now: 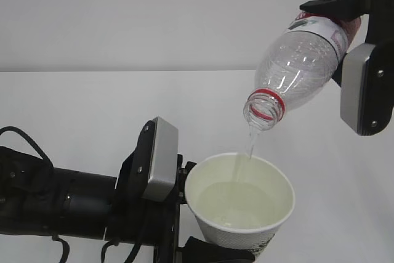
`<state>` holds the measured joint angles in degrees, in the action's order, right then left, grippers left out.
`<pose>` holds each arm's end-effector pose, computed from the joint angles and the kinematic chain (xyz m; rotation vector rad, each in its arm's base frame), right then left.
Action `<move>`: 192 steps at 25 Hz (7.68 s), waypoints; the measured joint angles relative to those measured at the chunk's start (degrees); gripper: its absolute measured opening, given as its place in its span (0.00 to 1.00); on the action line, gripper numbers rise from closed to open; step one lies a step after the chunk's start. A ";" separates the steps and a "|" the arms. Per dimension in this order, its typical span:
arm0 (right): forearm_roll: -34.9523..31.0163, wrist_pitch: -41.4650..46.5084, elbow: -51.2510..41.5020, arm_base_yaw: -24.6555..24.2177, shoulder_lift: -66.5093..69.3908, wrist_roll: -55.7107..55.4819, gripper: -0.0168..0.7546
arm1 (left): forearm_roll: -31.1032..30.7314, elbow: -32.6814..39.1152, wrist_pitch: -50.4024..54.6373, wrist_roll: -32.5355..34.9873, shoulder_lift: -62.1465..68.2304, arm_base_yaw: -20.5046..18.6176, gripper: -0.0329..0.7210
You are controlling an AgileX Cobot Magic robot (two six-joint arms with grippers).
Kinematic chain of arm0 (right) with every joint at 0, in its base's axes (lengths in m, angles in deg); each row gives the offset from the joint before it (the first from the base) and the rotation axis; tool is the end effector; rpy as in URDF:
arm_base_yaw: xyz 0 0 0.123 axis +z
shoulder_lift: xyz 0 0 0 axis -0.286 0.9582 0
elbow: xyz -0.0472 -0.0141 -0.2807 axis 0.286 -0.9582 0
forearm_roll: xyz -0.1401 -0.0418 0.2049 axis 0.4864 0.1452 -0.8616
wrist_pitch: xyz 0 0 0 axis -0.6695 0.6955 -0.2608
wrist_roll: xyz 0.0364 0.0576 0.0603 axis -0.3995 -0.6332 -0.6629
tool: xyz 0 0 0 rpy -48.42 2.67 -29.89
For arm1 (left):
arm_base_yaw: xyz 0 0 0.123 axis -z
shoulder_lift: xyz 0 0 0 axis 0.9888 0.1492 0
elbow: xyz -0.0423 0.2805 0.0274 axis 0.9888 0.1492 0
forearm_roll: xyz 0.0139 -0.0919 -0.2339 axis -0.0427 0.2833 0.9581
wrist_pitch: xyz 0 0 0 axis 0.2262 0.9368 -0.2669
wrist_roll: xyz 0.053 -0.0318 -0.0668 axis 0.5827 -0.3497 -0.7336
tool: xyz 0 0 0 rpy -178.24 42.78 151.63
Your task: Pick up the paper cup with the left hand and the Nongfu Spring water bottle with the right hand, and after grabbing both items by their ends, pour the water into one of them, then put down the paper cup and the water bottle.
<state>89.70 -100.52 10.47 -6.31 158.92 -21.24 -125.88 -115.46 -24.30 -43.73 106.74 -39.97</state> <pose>0.2480 0.0811 0.2855 -1.6691 0.7934 -0.7658 0.1770 -0.2432 0.1447 1.3998 1.4218 -1.0668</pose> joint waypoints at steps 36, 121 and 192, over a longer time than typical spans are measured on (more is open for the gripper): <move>-0.86 -0.69 0.33 0.00 0.00 -4.30 0.65 | 1.08 0.00 0.00 0.00 0.00 0.00 0.76; -28.43 -5.12 -11.56 -3.27 0.00 -51.51 0.65 | 2.20 0.00 -0.19 0.00 2.24 0.00 0.75; -61.92 -31.86 -4.53 -3.39 39.49 -39.20 0.65 | 2.04 0.00 0.02 0.00 2.24 0.00 0.75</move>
<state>27.78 -132.38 5.94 -9.70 198.40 -60.44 -123.84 -115.46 -24.29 -43.73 108.98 -39.97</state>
